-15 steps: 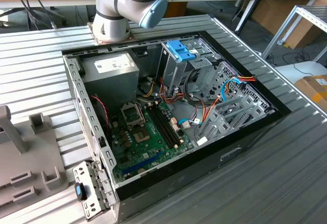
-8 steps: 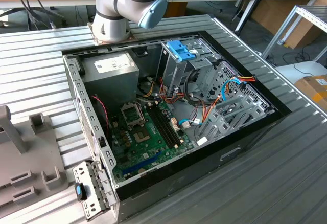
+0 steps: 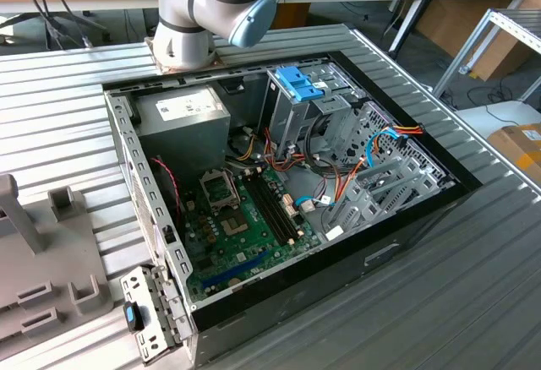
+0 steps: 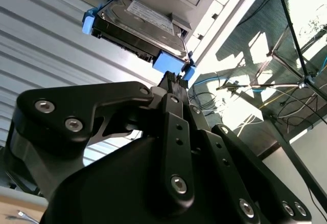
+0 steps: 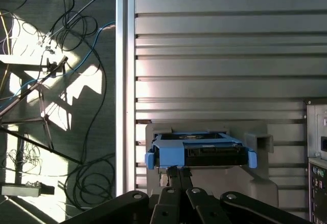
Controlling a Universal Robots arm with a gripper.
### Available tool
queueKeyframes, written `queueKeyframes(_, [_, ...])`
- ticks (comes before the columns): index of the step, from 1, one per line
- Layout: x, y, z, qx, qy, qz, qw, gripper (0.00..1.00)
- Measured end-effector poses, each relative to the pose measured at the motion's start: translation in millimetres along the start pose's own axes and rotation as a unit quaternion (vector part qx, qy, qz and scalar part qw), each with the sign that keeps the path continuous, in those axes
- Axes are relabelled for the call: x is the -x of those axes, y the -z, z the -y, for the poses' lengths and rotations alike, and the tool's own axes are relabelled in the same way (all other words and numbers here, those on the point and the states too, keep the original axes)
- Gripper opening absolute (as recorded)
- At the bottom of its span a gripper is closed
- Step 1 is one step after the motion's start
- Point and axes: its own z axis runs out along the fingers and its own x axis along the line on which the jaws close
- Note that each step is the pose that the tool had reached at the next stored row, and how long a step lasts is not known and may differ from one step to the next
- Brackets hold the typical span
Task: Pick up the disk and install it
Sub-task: 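Reach for the disk, then pick up the disk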
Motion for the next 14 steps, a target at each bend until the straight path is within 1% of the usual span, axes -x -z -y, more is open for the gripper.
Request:
queueKeyframes(2, [0.0, 0.0, 0.0, 0.0000, 0.000, 0.0000, 1.0000, 0.11])
queueKeyframes(4, [0.0, -0.1, -1.7, 0.0000, 0.000, 0.0000, 1.0000, 0.11])
queueKeyframes(14, [0.0, -0.2, -3.1, 0.0000, 0.000, 0.0000, 1.0000, 0.11])
